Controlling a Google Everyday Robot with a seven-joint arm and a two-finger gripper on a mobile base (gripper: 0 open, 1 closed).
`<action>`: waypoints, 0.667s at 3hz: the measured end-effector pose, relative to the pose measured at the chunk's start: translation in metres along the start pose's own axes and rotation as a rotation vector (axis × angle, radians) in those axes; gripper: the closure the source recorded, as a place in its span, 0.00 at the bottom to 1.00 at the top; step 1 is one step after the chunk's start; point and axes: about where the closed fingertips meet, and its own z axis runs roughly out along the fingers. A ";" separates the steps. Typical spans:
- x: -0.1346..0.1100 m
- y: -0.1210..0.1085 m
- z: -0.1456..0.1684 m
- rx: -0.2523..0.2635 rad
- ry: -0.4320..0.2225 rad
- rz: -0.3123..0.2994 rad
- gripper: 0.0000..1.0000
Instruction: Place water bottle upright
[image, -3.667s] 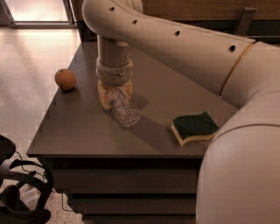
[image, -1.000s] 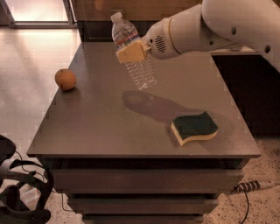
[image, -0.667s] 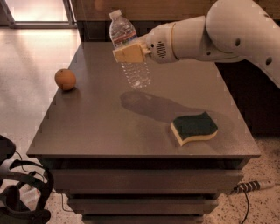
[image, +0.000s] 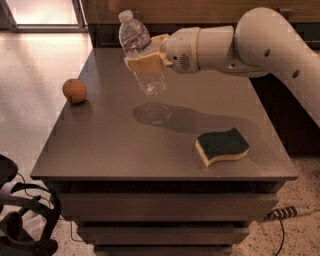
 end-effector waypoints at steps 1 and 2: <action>0.004 0.007 0.009 -0.007 -0.055 -0.042 1.00; 0.004 0.007 0.009 -0.008 -0.055 -0.042 1.00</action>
Offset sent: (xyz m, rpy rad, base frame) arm -0.0024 0.0056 -0.0059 0.0302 -0.0422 0.0222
